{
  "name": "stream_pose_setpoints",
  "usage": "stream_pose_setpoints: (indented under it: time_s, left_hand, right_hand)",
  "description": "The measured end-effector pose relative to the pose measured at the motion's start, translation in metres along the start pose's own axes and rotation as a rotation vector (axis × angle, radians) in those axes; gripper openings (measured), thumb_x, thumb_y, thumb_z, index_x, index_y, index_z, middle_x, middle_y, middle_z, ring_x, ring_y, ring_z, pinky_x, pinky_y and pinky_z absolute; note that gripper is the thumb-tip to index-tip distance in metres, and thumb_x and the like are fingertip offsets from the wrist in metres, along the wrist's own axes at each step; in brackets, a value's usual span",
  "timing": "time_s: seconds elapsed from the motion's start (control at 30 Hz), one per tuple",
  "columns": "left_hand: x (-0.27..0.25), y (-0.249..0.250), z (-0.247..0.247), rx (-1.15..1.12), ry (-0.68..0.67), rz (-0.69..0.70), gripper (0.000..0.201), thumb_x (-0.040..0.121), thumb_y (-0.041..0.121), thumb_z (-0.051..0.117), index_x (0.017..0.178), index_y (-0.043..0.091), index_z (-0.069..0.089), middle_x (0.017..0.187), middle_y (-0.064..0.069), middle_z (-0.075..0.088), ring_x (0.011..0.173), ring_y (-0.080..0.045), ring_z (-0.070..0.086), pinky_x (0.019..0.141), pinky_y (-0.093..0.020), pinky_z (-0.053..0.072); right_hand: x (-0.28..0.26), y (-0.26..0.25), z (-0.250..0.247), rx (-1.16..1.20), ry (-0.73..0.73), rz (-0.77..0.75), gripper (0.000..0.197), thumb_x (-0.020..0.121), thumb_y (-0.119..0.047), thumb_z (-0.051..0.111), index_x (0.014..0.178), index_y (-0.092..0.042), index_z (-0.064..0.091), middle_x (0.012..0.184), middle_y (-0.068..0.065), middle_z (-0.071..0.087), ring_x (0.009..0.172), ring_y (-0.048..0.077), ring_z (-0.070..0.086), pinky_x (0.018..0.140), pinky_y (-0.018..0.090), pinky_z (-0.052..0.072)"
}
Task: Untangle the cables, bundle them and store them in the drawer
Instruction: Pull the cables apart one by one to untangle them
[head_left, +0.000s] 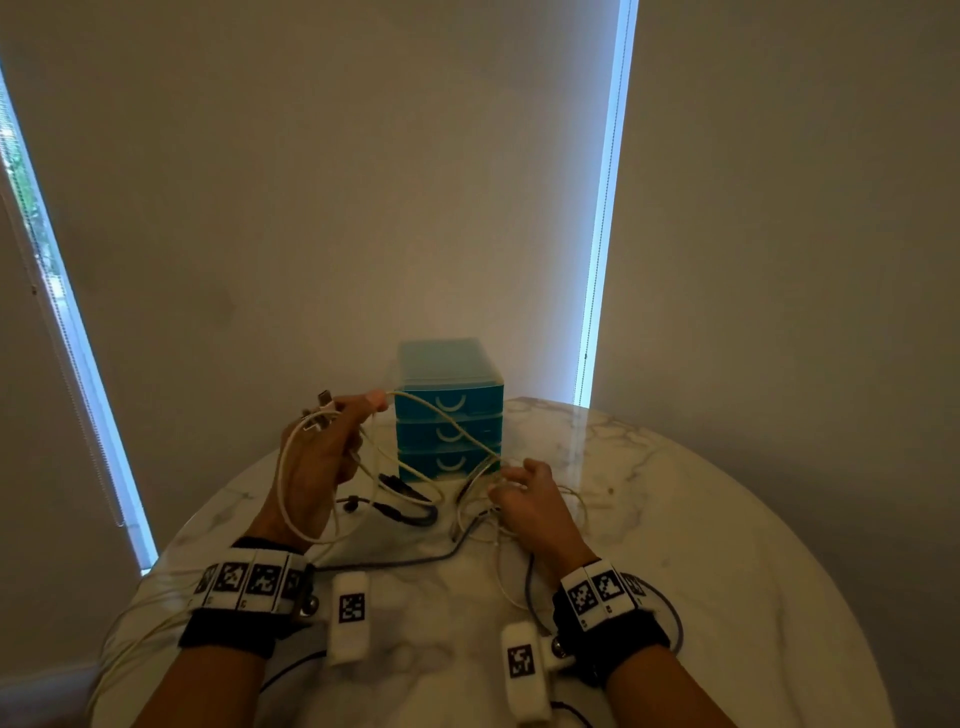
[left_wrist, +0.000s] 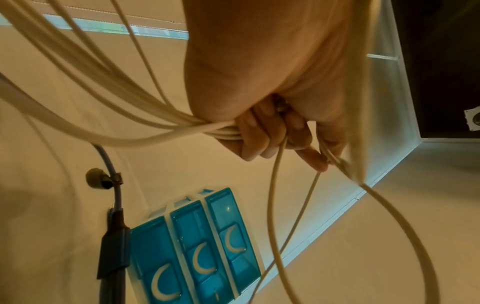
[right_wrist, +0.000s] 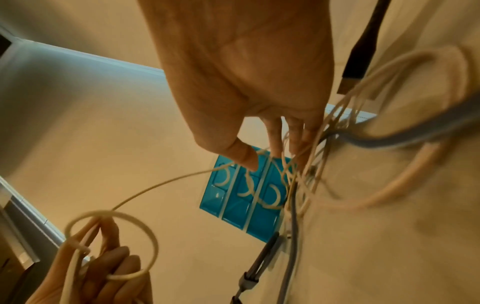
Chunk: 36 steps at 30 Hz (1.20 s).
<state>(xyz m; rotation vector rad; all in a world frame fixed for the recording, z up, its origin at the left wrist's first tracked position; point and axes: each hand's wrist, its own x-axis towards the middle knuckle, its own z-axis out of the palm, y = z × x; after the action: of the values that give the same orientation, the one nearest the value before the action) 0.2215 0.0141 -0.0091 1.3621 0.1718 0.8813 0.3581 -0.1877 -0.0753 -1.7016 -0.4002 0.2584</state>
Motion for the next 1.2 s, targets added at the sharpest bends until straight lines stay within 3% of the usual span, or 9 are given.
stream_pose_setpoints:
  time_s: [0.1, 0.33, 0.4, 0.5, 0.6, 0.73, 0.9, 1.07, 1.2]
  left_hand:
    - [-0.002, -0.003, 0.003, -0.015, -0.012, 0.008, 0.023, 0.097, 0.037, 0.073, 0.095, 0.017, 0.082, 0.062, 0.000, 0.040, 0.053, -0.013, 0.028, 0.045, -0.025, 0.024]
    - [-0.002, 0.007, 0.001, -0.354, 0.021, -0.068, 0.028, 0.104, 0.033, 0.062, 0.082, 0.021, 0.074, 0.053, 0.008, 0.043, 0.042, -0.004, 0.037, 0.041, -0.017, 0.031]
    - [-0.002, 0.008, -0.001, -0.462, -0.005, -0.100, 0.032, 0.107, 0.031, 0.057, 0.081, 0.021, 0.071, 0.050, 0.009, 0.039, 0.039, -0.001, 0.034, 0.038, -0.015, 0.030]
    - [-0.002, 0.005, -0.001, -0.410, -0.006, -0.101, 0.032, 0.106, 0.032, 0.059, 0.079, 0.024, 0.073, 0.051, 0.010, 0.040, 0.041, -0.003, 0.035, 0.040, -0.016, 0.030]
    - [-0.001, 0.002, -0.001, -0.210, 0.020, -0.086, 0.027, 0.102, 0.033, 0.067, 0.080, 0.023, 0.079, 0.053, 0.007, 0.043, 0.044, -0.007, 0.035, 0.042, -0.020, 0.027]
    - [-0.004, -0.001, 0.003, -0.011, -0.029, -0.126, 0.025, 0.099, 0.035, 0.071, 0.081, 0.021, 0.082, 0.056, 0.005, 0.038, 0.047, -0.010, 0.027, 0.043, -0.023, 0.021]
    - [-0.009, -0.003, 0.006, 0.191, -0.158, -0.131, 0.033, 0.090, 0.050, 0.077, 0.094, 0.018, 0.084, 0.062, -0.003, 0.034, 0.052, -0.015, 0.027, 0.049, -0.028, 0.022]
    - [-0.013, -0.003, 0.008, 0.312, -0.234, -0.079, 0.039, 0.091, 0.061, 0.072, 0.093, 0.024, 0.085, 0.065, -0.011, 0.037, 0.055, -0.020, 0.031, 0.052, -0.030, 0.027]
    - [-0.013, -0.002, 0.007, 0.218, -0.248, -0.163, 0.064, 0.082, 0.078, 0.071, 0.083, 0.015, 0.081, 0.062, -0.001, 0.033, 0.054, -0.017, 0.025, 0.054, -0.032, 0.020]
  right_hand:
    - [0.001, -0.004, -0.002, -0.041, 0.086, -0.028, 0.081, 0.096, -0.015, 0.070, 0.162, -0.011, 0.023, 0.149, 0.004, 0.052, 0.131, 0.022, 0.055, 0.107, 0.032, 0.044]
    - [0.008, 0.006, -0.008, -0.130, 0.175, -0.071, 0.072, 0.096, -0.017, 0.071, 0.159, -0.019, 0.035, 0.133, 0.006, 0.062, 0.124, 0.026, 0.062, 0.106, 0.039, 0.052]
    - [0.008, 0.008, -0.010, -0.184, 0.185, -0.108, 0.055, 0.095, -0.018, 0.073, 0.146, -0.023, 0.053, 0.125, 0.006, 0.066, 0.116, 0.026, 0.066, 0.101, 0.039, 0.056]
    - [0.003, 0.009, -0.012, -0.150, 0.211, -0.156, 0.012, 0.093, -0.028, 0.078, 0.104, -0.029, 0.075, 0.096, -0.002, 0.076, 0.090, 0.022, 0.074, 0.086, 0.047, 0.064]
    - [-0.004, -0.009, -0.020, -0.010, 0.313, -0.303, 0.013, 0.095, -0.039, 0.079, 0.098, -0.027, 0.078, 0.088, -0.008, 0.077, 0.083, 0.006, 0.071, 0.080, 0.034, 0.061]
    - [-0.013, -0.047, -0.033, 0.599, 0.116, -0.332, 0.018, 0.101, -0.024, 0.072, 0.099, -0.007, 0.070, 0.081, 0.007, 0.073, 0.056, 0.011, 0.053, 0.051, 0.022, 0.043]
    - [-0.016, -0.057, -0.045, 0.892, -0.069, -0.159, 0.013, 0.109, -0.021, 0.054, 0.101, -0.015, 0.063, 0.104, 0.010, 0.079, 0.056, 0.009, 0.059, 0.044, 0.016, 0.039]
    - [-0.018, -0.059, -0.054, 1.148, -0.194, -0.121, 0.019, 0.105, -0.021, 0.061, 0.086, -0.019, 0.063, 0.073, -0.003, 0.062, 0.043, 0.006, 0.040, 0.044, 0.017, 0.034]
    - [-0.018, -0.058, -0.048, 0.971, -0.218, -0.158, 0.012, 0.101, -0.022, 0.063, 0.097, -0.014, 0.072, 0.091, 0.005, 0.069, 0.075, 0.014, 0.058, 0.064, 0.024, 0.046]
